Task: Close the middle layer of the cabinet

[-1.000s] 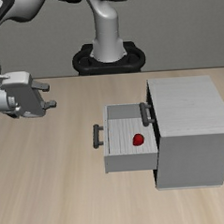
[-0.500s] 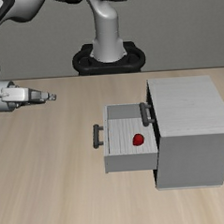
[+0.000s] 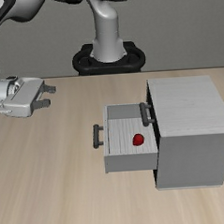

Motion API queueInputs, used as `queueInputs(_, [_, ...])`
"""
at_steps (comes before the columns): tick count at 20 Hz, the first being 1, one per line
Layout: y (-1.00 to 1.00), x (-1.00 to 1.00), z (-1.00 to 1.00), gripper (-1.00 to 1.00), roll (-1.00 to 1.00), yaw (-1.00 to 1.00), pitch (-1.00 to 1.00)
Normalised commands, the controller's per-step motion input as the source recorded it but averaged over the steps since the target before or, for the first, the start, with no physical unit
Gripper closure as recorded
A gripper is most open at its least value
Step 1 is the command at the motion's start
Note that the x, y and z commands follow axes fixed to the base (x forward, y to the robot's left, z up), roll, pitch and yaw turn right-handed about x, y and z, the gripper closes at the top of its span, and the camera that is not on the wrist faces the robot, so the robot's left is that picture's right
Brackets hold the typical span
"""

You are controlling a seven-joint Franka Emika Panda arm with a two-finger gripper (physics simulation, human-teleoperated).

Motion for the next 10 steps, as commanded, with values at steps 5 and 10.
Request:
queueInputs(5, [0.0, 0.0, -0.6, -1.0, 0.0, 0.0, 0.18])
queueInputs(10, [0.0, 0.0, -1.0, -1.0, 0.0, 0.0, 0.0])
